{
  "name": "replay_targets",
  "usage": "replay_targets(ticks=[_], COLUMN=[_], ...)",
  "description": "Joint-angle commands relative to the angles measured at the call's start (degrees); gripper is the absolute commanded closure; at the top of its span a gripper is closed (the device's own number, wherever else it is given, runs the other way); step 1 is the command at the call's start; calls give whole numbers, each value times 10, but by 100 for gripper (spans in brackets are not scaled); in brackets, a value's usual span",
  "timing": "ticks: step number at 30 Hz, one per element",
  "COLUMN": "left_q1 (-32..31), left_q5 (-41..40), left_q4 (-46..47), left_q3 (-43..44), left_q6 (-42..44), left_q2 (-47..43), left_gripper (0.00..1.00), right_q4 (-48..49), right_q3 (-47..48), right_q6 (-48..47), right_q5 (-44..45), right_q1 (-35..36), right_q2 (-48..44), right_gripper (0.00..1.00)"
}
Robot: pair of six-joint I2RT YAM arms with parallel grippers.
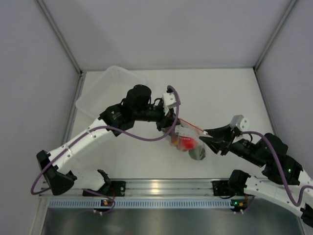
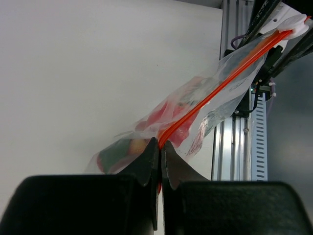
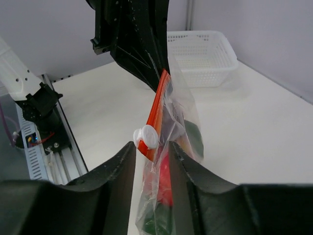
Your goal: Open the zip-top bag and remove the fake food
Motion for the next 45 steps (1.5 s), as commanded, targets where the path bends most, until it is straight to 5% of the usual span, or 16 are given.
replay_targets(ticks=[1,13,20,45], left_q1=[0,16,17,21], left_q5=[26,42,63,79], left_q4=[28,27,27,27], left_q3=[29,50,47,34], left_q6=[-24,-47,-48,-54], left_q2=[-15,7,8,25], left_gripper=[100,100,100,100], right_q4=[62,59,62,45], right_q3=[0,6,12,41], right_q6=[-27,-48,-42,-41], right_q5=[2,-37,-22,-30], right_q1=[-6,-6,-6,-6], right_q2=[2,-16,-7,21], right_gripper=[68,98,88,100])
